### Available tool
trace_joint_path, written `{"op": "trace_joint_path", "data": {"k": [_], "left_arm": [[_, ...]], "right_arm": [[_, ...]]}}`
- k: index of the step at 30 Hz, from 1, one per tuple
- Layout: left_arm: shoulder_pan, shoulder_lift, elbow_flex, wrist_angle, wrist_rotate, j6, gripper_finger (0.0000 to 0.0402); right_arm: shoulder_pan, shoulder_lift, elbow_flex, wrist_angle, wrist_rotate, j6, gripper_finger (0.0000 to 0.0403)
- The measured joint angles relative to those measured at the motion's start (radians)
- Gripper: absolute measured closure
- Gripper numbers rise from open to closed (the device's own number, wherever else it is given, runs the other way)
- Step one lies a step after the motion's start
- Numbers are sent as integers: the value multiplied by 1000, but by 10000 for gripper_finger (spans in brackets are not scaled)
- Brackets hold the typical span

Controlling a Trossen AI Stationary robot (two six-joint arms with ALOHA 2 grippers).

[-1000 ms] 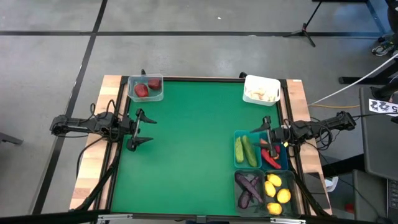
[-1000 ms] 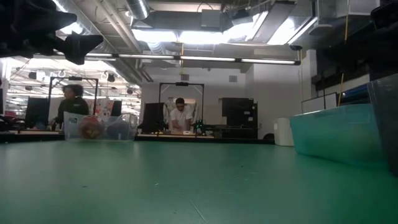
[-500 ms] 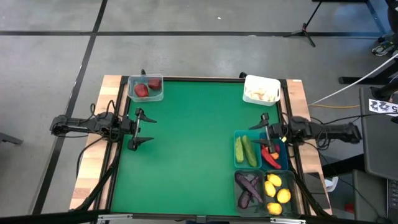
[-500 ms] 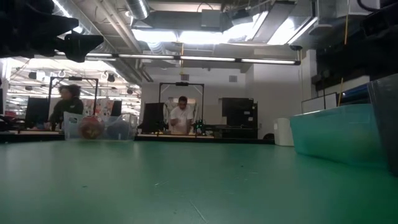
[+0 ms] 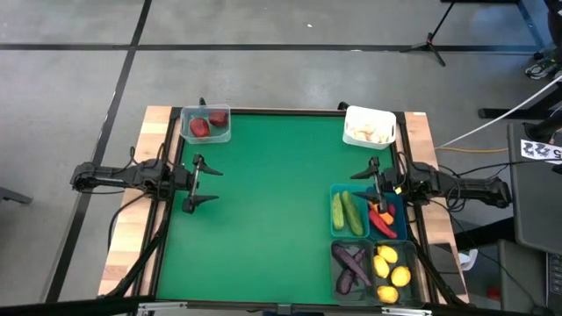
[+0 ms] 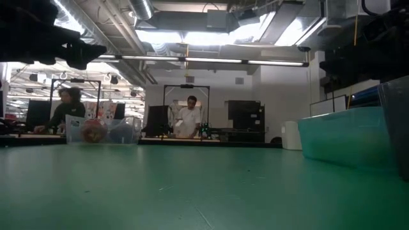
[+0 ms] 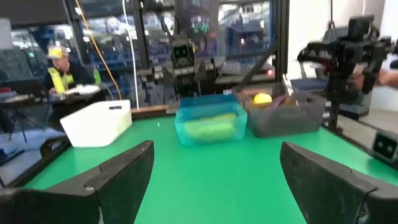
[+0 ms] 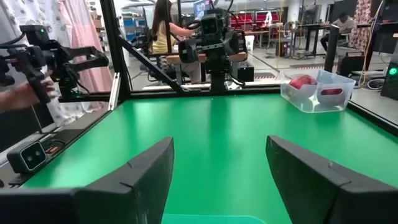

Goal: Sort produce into baskets
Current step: Return to Home Position

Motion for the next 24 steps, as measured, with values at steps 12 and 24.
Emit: {"op": "trace_joint_path", "data": {"k": [12, 24], "left_arm": [[0, 3, 0, -19, 0, 0, 57], [0, 3, 0, -19, 0, 0, 57]], "right_arm": [[0, 0, 0, 3, 3, 3, 150], [0, 0, 0, 6, 2, 5, 150]]}}
